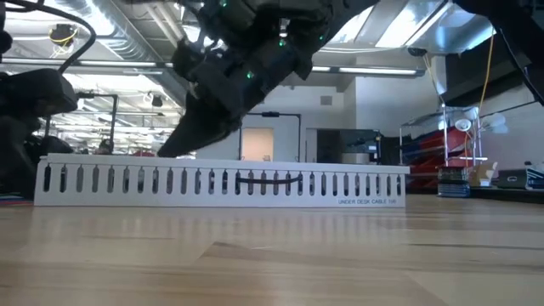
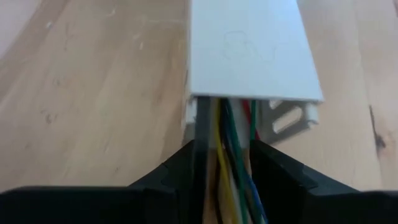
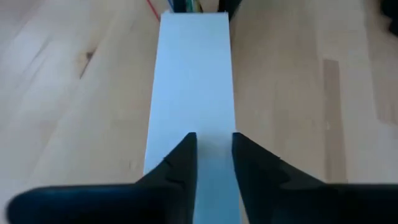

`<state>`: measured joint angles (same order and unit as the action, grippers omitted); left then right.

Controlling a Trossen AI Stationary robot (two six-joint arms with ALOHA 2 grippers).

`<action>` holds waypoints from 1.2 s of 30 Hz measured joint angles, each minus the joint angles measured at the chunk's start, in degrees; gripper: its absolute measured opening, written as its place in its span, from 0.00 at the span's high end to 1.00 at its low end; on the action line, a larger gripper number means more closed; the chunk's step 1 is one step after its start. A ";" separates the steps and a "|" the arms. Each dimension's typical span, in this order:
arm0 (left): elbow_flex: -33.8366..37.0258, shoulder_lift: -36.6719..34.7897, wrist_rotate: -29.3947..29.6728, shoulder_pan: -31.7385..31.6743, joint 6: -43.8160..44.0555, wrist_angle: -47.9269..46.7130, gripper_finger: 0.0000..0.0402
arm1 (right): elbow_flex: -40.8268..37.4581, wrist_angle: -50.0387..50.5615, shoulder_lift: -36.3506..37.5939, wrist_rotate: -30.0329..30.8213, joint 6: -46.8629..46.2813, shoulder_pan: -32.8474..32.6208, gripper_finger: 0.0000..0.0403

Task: Ziptie cables
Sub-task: Close the white cable duct with the lid

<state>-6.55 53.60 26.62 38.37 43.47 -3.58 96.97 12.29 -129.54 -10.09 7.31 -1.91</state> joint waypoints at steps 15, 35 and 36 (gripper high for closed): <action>3.24 0.24 1.10 -1.68 -2.18 4.93 0.67 | 0.20 -3.95 -3.84 0.25 -2.11 0.07 0.99; 3.31 0.98 1.61 -1.73 -1.50 5.84 0.67 | 0.02 -10.41 -6.59 -0.04 -3.18 0.04 1.00; 3.31 0.98 1.61 -1.73 -1.46 5.84 0.67 | 0.02 -10.93 -6.82 -0.05 -3.20 0.04 1.00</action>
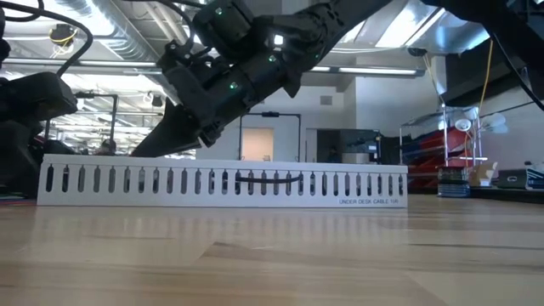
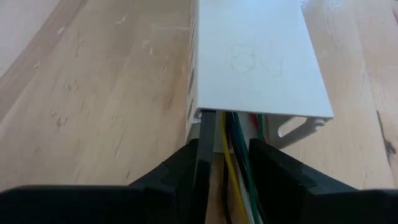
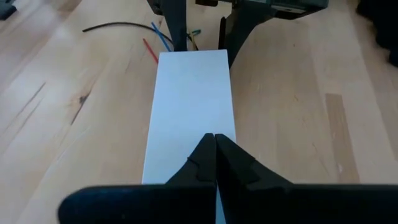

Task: Ziptie cables
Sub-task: Close the white cable duct with the lid, then return to Home Position

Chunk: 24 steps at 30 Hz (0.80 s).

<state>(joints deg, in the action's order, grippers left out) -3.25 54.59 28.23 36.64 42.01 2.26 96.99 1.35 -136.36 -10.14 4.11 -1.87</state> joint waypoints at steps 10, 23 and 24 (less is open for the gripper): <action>-0.83 -0.07 -0.61 0.00 1.06 -0.45 0.67 | -0.36 2.52 4.06 0.69 0.21 0.00 1.00; -5.55 -1.76 -14.70 -4.19 4.38 -11.16 0.52 | -0.44 13.13 9.94 5.68 4.33 0.02 1.00; -7.41 -2.22 -15.78 -4.22 5.59 -15.91 0.52 | -0.44 14.87 10.91 6.13 4.77 0.02 1.00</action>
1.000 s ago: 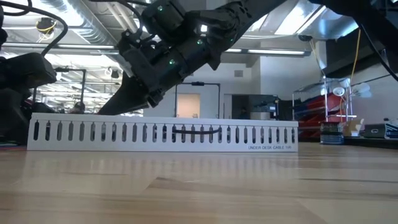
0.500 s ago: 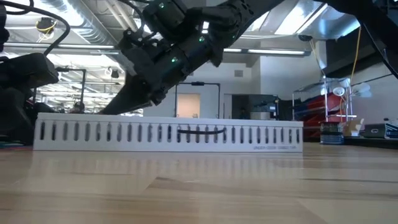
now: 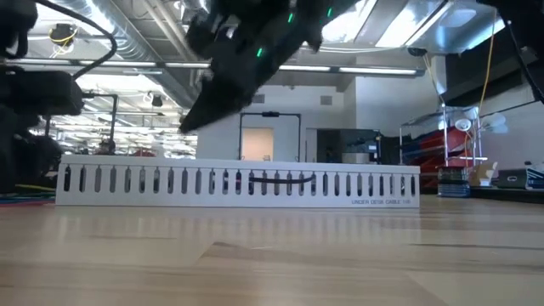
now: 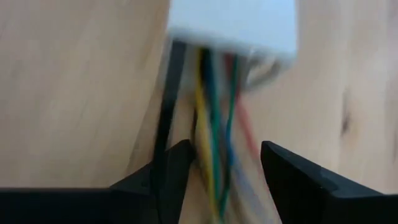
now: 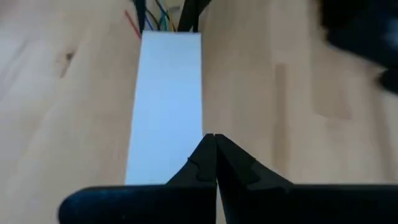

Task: Ziptie cables
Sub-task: Return to Home Position

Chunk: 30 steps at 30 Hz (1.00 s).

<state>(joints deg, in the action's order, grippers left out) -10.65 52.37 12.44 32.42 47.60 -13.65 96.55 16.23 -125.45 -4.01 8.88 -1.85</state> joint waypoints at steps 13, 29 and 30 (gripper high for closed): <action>-22.00 -2.67 4.81 0.13 -7.87 -30.68 0.62 | -3.31 18.82 15.17 4.23 1.87 0.42 1.00; -23.24 -5.93 14.16 -8.30 -33.01 -11.39 0.71 | -48.94 -24.27 40.88 1.46 -7.47 -1.02 1.00; -23.12 -6.19 14.10 -9.35 -35.03 -9.91 0.72 | -51.28 -26.65 42.31 1.70 -7.84 -0.63 1.00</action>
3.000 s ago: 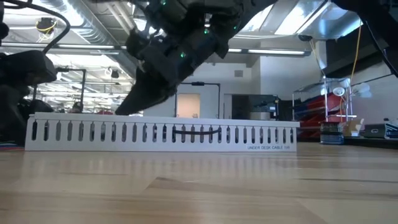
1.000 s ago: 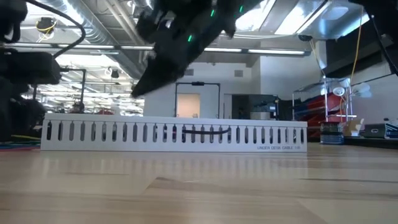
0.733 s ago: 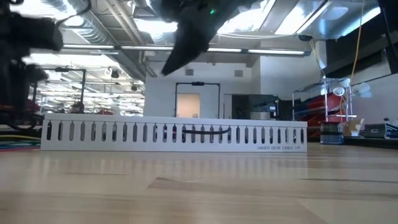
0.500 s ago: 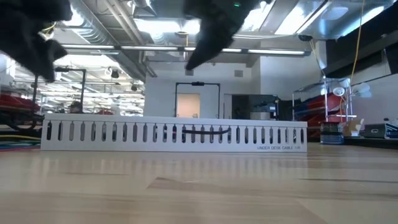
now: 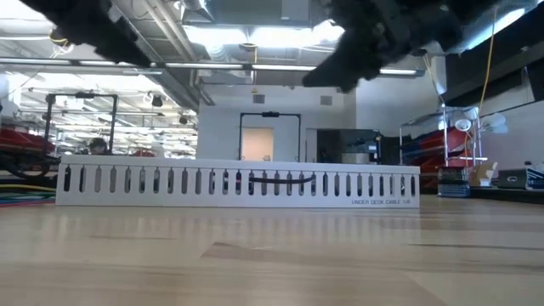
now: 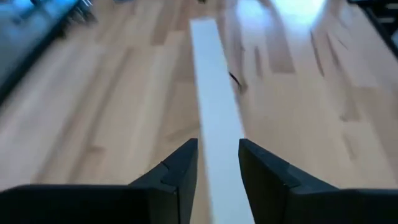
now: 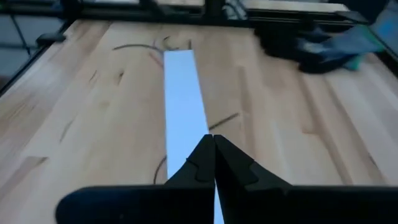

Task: Ziptie cables
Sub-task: Return to Home Position

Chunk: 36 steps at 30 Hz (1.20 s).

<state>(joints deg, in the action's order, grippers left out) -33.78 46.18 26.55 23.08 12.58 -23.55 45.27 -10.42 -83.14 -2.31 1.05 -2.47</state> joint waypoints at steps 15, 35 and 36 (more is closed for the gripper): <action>8.54 -14.10 -14.00 -24.32 -13.48 12.08 0.86 | -24.54 -14.67 27.35 0.24 -6.80 9.57 1.00; 25.44 -39.75 -13.85 -29.56 -6.62 16.82 0.87 | -31.91 -15.38 40.07 3.88 -6.61 9.63 1.00; 26.12 -40.45 -14.90 -29.54 -6.60 16.70 0.87 | -31.91 -14.93 40.48 3.87 -6.63 9.63 1.00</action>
<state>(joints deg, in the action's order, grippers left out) -7.66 5.73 11.65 -6.46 5.98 -6.85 13.37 -25.35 -42.66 1.56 -5.58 7.16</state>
